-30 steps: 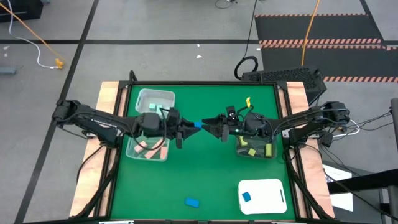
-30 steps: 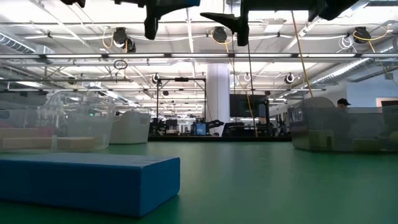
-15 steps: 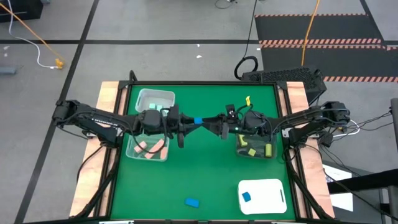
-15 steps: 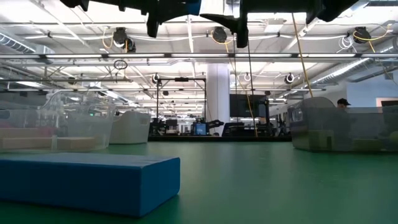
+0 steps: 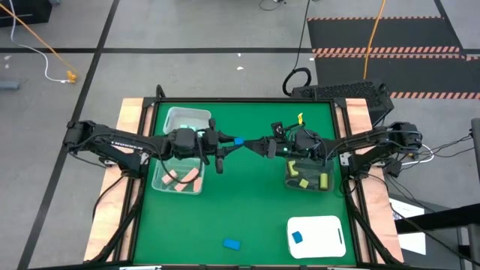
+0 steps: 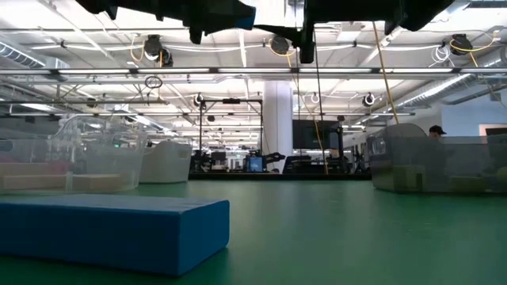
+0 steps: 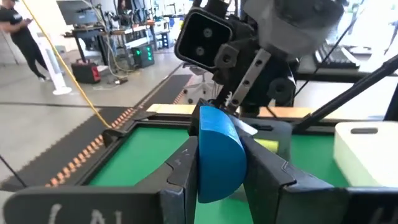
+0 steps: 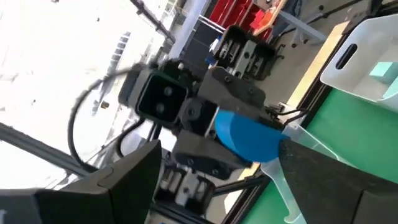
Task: Sort & place blocks by color
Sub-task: Put the left blue block into the white bin
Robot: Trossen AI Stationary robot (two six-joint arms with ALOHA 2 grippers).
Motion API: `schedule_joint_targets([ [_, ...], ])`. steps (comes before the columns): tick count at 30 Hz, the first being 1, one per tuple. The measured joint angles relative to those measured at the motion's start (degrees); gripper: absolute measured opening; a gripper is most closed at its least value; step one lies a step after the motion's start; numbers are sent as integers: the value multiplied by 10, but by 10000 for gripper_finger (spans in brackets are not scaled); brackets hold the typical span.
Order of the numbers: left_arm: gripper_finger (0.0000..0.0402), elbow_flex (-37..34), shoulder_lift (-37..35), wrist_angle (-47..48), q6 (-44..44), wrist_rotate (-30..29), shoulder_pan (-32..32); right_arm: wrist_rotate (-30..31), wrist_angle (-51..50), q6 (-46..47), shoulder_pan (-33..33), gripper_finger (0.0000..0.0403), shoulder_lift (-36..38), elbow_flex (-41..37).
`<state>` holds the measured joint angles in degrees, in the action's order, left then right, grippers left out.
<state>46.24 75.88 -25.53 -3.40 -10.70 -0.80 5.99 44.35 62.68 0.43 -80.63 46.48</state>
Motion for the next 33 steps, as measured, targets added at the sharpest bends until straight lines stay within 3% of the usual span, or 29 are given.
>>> schedule_joint_targets([
  [8, 97, 0, 0, -28, -72, -60, 4, 75, 59, 28, 4, 314, -44, 0],
  [15, 97, 0, 0, -27, -90, -79, 6, 139, 142, 4, 2, 313, -73, 0],
  [33, 97, 0, 0, -51, -163, -73, 38, 167, 90, -36, -9, 313, -72, 53],
])
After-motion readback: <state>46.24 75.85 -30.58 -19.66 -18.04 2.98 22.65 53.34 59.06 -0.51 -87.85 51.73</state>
